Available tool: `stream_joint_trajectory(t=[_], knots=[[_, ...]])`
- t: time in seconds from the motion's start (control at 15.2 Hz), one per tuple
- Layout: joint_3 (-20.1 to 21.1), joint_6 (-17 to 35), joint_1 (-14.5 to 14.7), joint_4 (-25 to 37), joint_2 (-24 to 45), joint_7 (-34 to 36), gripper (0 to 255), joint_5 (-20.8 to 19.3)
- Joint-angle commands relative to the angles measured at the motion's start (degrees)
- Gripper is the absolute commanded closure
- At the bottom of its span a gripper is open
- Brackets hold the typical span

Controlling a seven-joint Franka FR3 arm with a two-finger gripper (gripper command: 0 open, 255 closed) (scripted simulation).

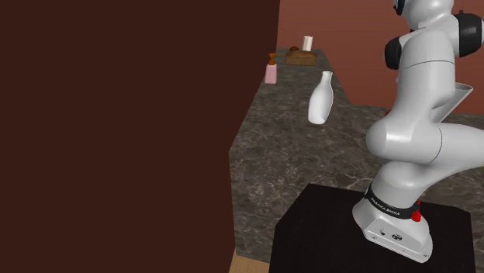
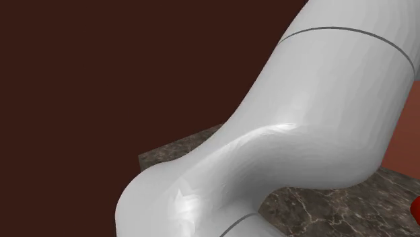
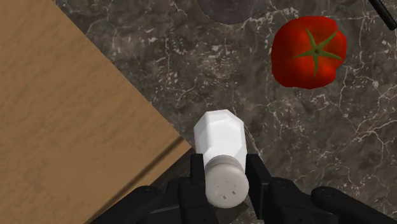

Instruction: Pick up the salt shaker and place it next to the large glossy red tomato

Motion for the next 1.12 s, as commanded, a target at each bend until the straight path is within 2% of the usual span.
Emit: stream_joint_trajectory(t=[0.0, 0.46, 1.06], knots=[[-0.28, 2.38, 1.13, -3.43, -0.77, -0.46, 255, -0.30], [-1.20, 10.29, 5.27, -15.14, -3.70, -1.13, 255, -1.48], [-1.38, 18.04, 7.94, -24.45, -4.65, -1.56, 255, -1.72]])
